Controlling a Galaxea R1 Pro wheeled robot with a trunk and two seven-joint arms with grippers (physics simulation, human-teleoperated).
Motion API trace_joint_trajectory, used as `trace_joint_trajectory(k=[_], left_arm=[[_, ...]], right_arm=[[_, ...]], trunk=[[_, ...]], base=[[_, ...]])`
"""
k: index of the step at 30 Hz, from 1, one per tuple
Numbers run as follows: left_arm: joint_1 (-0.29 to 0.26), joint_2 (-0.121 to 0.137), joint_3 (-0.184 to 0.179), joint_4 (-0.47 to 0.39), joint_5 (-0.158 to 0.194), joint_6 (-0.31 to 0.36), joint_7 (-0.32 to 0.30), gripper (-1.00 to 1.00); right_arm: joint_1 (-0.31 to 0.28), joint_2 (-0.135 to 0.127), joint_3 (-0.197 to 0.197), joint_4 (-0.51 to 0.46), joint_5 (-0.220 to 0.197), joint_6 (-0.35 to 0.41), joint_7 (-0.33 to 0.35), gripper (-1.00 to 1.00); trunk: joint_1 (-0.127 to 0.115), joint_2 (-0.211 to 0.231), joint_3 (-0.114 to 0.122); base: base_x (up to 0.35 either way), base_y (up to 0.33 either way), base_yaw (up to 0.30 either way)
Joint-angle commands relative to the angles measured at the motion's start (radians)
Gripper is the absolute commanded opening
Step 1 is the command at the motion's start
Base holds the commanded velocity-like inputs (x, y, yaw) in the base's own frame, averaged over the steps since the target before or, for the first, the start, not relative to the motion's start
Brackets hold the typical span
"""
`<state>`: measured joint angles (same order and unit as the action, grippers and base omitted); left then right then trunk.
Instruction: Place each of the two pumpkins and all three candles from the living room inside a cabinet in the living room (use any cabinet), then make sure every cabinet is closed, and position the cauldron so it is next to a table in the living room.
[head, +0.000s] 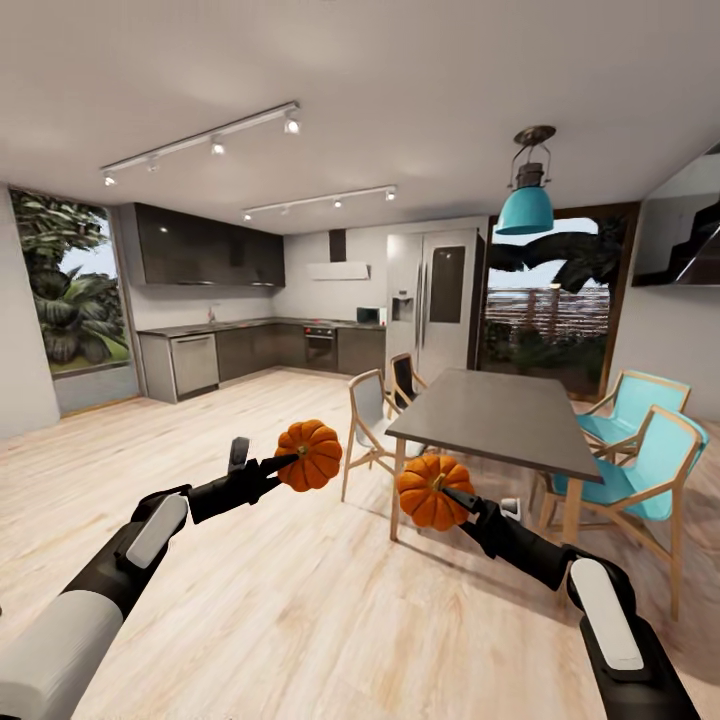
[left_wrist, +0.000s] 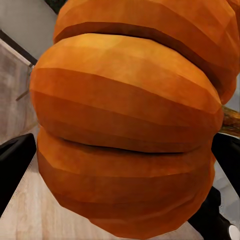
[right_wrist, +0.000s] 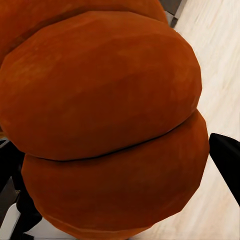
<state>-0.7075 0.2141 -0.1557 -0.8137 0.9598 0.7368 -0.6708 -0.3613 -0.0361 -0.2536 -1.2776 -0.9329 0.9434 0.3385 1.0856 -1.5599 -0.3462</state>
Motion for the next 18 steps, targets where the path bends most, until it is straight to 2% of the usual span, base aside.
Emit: trace_joint_trajectory(k=[1, 18], left_arm=[[-0.001, 0.001, -0.002, 0.001, 0.008, 0.006, 0.000, -1.00], [-0.001, 0.001, -0.002, 0.001, 0.008, 0.007, -0.002, -1.00]], right_arm=[[-0.001, 0.000, -0.002, 0.000, 0.006, 0.005, 0.008, -1.00], [-0.001, 0.001, 0.008, 0.000, 0.006, 0.005, 0.008, -1.00]], trunk=[[0.000, -0.001, 0.000], [0.000, -0.001, 0.012]], base=[[0.000, 0.000, 0.206], [0.000, 0.000, 0.206]])
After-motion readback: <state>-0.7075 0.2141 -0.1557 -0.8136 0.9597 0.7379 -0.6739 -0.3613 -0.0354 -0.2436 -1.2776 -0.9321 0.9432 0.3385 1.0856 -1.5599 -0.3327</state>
